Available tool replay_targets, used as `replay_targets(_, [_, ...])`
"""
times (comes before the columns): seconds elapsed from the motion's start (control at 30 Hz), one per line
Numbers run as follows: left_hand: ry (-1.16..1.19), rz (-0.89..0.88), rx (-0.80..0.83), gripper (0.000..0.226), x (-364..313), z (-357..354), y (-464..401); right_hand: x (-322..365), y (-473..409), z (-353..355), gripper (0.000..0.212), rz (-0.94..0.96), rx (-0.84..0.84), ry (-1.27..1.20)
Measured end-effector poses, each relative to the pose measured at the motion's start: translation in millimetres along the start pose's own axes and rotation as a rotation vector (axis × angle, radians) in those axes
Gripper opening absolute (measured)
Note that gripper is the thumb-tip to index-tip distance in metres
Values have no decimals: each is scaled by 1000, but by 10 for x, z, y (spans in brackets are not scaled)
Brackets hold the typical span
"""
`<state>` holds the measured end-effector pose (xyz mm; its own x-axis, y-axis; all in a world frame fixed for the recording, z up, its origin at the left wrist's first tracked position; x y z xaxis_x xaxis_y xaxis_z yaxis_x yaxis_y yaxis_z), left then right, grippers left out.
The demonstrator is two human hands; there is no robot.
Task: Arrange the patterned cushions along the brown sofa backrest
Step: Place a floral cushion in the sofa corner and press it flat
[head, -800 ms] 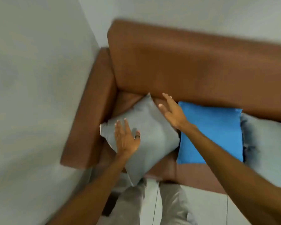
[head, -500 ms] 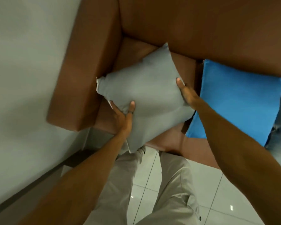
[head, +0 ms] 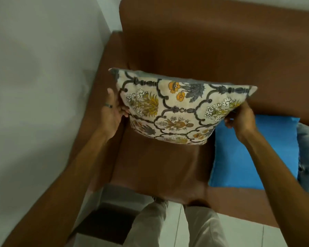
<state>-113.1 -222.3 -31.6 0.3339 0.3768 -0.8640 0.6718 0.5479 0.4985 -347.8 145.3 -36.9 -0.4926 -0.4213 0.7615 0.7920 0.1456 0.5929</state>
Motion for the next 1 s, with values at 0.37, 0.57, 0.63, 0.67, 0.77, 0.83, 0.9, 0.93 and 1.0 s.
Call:
replay_targets(0.37, [-83,-201,-231,20,-443,-251,-1132,575,-536,-275,41,276,-331,-184])
replay_targets(0.57, [-2,-373,-424,41,-774,-270,-1263,1017,-473,-17,34,484,-727,-144])
replay_targets(0.63, [-168,-548,-610,56,-767,-328,-890,965,-220,-34,49,597,-922,27])
replay_targets(0.67, [-309,-654,-622,58,-706,-475,-670,997,-63,-227,55,756,-910,192])
replay_targets(0.77, [-749,-851,-398,61,-345,-1132,-424,771,224,-1350,55,1148,-487,884])
replay_targets(0.83, [-927,-875,-346,72,-292,-1294,-597,579,130,-1581,57,1269,-449,1068])
replay_targets(0.9, [-988,-878,-397,78,-471,-1277,-896,663,-180,-1418,60,1208,-556,1048])
replay_targets(0.93, [-995,-885,-433,78,-604,-1244,-1023,756,-320,-1294,62,1161,-620,1020])
replay_targets(1.0, [-1009,-873,-451,77,-804,-1194,-1177,940,-517,-1089,66,1092,-684,982])
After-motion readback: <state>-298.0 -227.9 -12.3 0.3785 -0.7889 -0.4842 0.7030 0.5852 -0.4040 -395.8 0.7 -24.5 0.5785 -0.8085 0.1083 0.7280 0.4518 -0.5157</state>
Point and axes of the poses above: each hand's wrist, its own y-axis away from the middle knuckle, its own z-axis out of the back of the hand, x = y × z, the point moved 10 cm from there along -y, towards the middle knuckle, and after that the axes turned 4 degrees about y, right-handed, at the moved point
